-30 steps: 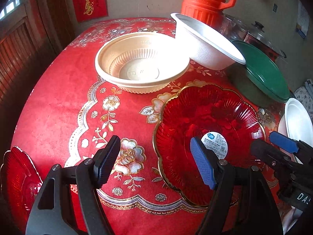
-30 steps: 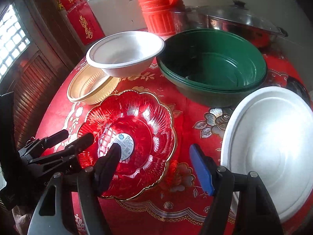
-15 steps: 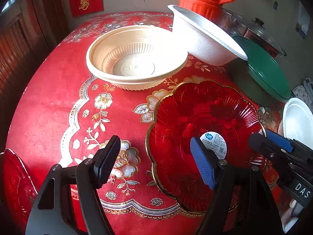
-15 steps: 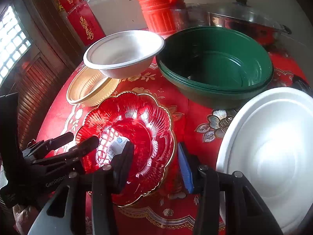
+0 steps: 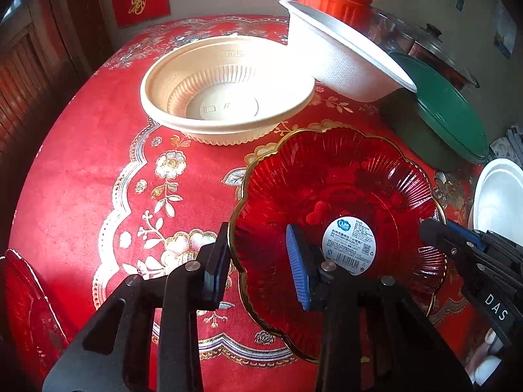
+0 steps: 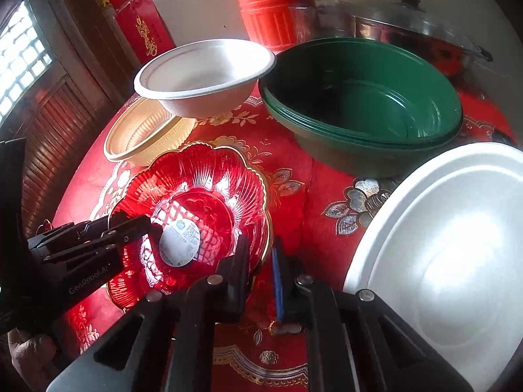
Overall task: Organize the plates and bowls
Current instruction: 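Close the left tool on the rim of the smaller red plate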
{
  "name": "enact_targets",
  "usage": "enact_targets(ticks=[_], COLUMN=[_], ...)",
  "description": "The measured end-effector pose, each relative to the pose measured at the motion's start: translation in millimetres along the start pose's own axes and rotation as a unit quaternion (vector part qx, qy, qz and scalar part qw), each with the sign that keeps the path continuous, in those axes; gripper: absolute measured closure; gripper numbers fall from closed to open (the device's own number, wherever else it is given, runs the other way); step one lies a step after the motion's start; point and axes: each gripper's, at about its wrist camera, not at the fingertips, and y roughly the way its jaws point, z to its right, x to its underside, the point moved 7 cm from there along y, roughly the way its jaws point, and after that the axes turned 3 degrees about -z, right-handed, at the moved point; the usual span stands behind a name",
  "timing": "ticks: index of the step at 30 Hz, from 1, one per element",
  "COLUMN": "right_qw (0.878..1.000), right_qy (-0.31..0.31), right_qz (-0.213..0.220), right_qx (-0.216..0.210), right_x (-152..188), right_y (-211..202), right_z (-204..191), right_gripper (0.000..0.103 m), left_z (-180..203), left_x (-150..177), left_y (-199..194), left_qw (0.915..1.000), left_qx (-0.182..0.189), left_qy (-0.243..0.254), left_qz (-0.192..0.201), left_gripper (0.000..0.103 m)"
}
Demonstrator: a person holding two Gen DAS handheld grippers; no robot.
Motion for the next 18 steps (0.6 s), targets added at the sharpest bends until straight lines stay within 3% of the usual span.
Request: enact_targets(ticks=[18], right_qw=[0.999], right_qy=[-0.028], right_qz=[0.023], right_qx=[0.012], right_x=[6], right_y=[-26], right_z=[-20], right_gripper=[0.091], left_z=[-11], left_x=[12], left_y=[-37], left_qw=[0.9996], left_qx=[0.013], left_qy=[-0.010], left_qz=[0.024], left_gripper=[0.072])
